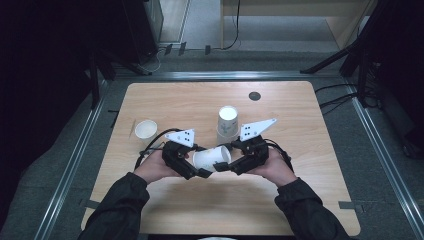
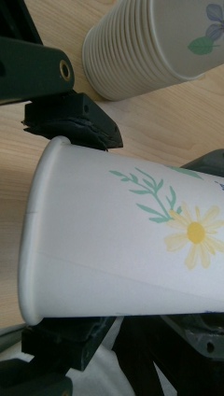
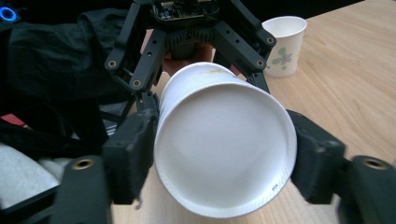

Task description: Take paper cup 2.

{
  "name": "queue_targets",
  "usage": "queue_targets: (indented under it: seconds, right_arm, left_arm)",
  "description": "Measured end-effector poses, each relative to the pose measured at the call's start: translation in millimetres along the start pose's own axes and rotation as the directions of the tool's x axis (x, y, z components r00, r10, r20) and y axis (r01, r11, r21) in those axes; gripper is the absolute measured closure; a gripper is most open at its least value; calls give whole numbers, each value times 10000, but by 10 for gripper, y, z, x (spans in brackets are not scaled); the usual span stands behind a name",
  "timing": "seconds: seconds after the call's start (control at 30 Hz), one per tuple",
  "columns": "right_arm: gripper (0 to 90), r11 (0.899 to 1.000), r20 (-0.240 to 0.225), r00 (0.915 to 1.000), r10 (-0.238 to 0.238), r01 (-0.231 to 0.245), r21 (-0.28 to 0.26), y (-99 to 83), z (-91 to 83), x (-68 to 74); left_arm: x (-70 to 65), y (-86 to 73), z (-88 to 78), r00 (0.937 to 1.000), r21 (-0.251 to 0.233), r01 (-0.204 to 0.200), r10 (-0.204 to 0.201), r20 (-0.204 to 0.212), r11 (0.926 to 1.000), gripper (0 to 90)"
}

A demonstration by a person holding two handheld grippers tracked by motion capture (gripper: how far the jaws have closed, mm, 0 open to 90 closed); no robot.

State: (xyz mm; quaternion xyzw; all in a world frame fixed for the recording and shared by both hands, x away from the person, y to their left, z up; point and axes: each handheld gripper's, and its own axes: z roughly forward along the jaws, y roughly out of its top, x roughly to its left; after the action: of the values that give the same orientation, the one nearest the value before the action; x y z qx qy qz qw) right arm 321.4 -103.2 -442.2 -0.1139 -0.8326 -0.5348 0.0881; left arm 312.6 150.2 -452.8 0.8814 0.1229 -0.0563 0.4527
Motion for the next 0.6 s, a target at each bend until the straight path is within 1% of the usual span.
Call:
queue_targets:
  seconds: [0.13,0.17,0.2,0.23,0.3,0.33,0.37,0.47,0.53,0.57,0.6]
  right_arm:
    - [258,10000,212,9998,50,-51,75,-7,-10,-15]
    - [256,9999,244,9997,78,-81,115,-12,-19,-20]
    - [255,9998,293,9996,56,-61,182,-18,-29,-22]
    - [253,9997,343,9994,5,-14,257,-26,-39,-26]
    - [251,9994,367,9993,45,-57,328,-45,-58,-35]
    - [249,9993,408,9991,75,-90,355,-54,-64,-38]
    - [249,9991,456,9989,52,-71,416,-63,-67,-42]
    - [249,9981,560,9984,-22,-13,613,-85,-65,-44]
    - [249,9975,574,9983,-58,17,708,-96,-60,-40]
    - [249,9971,597,9982,-97,52,754,-99,-57,-38]
    - [250,9971,607,9981,-127,81,753,-102,-52,-37]
  left_arm:
    - [10,-5,-48,9999,-106,56,-57,-110,9999,233]
    - [16,-9,-77,9999,-120,97,-99,-130,9999,232]
    - [22,-12,-110,9997,-234,145,-149,-176,9996,233]
    - [32,-8,-145,9996,-202,218,-222,-155,9996,233]
    - [36,5,-214,9991,-251,162,-171,-381,9996,233]
    - [39,11,-244,9992,-313,218,-228,-324,9993,233]
    - [41,19,-270,9990,-317,211,-223,-381,9993,232]
    - [51,42,-328,9988,-115,260,-265,-423,9996,233]
    - [55,64,-355,9985,198,277,-267,-481,9994,232]
    - [51,76,-366,9980,301,224,-206,-606,9993,232]
    - [53,85,-375,9980,380,234,-211,-601,9990,232]
